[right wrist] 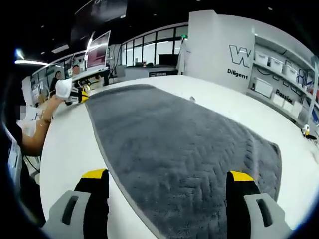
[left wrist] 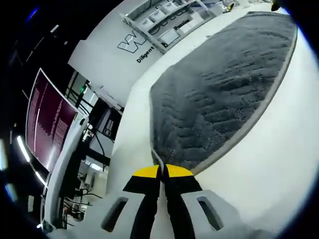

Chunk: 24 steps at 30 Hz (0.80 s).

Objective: Open the folded towel by lifting each exposed corner and separating the folded layers until the towel lies flat within the target outline without major curled edges

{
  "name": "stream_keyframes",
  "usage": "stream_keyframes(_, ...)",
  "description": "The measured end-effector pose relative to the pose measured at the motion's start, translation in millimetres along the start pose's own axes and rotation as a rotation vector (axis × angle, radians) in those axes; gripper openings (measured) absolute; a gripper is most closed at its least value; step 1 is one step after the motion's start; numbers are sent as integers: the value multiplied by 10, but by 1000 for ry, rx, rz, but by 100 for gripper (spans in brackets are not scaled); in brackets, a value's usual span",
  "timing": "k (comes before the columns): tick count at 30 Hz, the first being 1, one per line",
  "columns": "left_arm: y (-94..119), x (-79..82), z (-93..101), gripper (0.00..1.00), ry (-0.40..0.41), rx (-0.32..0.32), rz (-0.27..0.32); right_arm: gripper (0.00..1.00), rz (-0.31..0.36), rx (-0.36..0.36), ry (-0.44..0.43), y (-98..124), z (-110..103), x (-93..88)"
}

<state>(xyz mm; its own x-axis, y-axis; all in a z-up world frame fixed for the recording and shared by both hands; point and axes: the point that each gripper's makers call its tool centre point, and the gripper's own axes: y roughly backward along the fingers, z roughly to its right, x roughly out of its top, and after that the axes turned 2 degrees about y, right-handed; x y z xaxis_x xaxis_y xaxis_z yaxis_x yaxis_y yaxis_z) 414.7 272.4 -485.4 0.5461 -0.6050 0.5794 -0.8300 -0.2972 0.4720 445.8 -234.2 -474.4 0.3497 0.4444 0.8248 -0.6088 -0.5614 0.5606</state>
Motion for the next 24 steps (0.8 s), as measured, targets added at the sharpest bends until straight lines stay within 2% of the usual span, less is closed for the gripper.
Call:
stream_keyframes(4,7,-3,2,5,2,-1,-2,99,1,0,1,2,3,6)
stream_keyframes(7,13,60,-38,16,43,-7,32,99,3,0,1,4,0,11)
stream_keyframes(8,24,128,-55,22,61,-10,69,99,3,0,0,4,-4,10)
stream_keyframes(9,39,255,-79,25,84,-14,138,99,3,0,1,4,-8,9)
stream_keyframes(11,59,395,-102,29,148,-29,208,99,3,1,1,4,-14,9)
stream_keyframes(14,97,519,-190,31,151,-6,247,99,5,3,2,8,-16,14)
stream_keyframes(15,106,634,-203,32,165,-15,289,99,7,3,1,9,-13,20)
stream_keyframes(16,107,659,-204,34,169,-20,298,99,8,3,1,10,-11,22)
stream_keyframes(17,96,750,-163,36,192,-70,316,99,9,4,0,10,-13,24)
stream_keyframes(19,57,905,-143,36,204,-121,349,99,7,5,1,10,-25,17)
stream_keyframes(24,-19,1206,-165,35,181,-146,397,99,11,23,14,7,-96,39)
